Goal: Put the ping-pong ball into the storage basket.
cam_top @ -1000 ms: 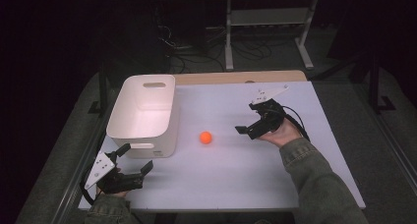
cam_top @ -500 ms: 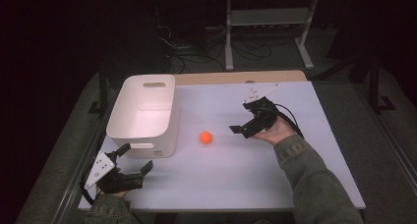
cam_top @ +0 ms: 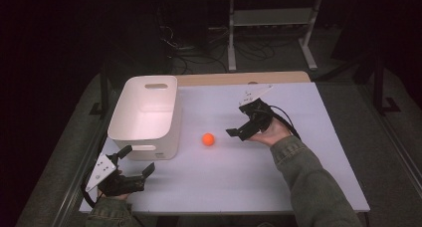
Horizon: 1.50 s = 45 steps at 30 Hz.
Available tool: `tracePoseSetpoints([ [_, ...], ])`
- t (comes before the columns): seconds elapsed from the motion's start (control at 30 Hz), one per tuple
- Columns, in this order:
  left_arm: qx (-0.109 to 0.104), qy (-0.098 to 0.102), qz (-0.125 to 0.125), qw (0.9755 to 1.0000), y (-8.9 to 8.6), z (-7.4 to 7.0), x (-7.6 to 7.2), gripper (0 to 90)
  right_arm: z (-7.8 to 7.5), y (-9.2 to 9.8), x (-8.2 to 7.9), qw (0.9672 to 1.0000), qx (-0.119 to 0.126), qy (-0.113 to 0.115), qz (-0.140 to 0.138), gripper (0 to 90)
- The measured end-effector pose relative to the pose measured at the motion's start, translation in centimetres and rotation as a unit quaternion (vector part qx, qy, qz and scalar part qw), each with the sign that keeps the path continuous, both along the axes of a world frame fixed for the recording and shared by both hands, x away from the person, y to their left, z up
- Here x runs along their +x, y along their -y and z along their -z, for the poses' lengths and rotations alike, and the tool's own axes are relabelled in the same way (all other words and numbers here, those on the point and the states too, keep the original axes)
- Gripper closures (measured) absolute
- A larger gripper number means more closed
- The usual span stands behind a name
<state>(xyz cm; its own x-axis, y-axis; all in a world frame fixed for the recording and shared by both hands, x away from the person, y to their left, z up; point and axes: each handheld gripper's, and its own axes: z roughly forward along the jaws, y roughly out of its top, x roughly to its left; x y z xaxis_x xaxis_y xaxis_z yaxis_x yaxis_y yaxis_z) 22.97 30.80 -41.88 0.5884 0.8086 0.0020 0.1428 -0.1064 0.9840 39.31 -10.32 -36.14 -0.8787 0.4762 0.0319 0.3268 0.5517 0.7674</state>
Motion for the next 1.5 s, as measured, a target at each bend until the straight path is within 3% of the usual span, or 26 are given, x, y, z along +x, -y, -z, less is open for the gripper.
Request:
tracePoseSetpoints([
  [0.37,0.001,0.000,0.000,1.0000,0.0,0.0,0.0,1.6,-0.2,-1.1,0.4,0.9999,0.001,-0.004,-0.012,0.0],
  [1.5,0.000,0.002,0.001,1.0000,0.0,0.0,0.0,1.6,1.6,-4.0,1.6,0.9985,-0.015,-0.027,-0.045,0.0],
])
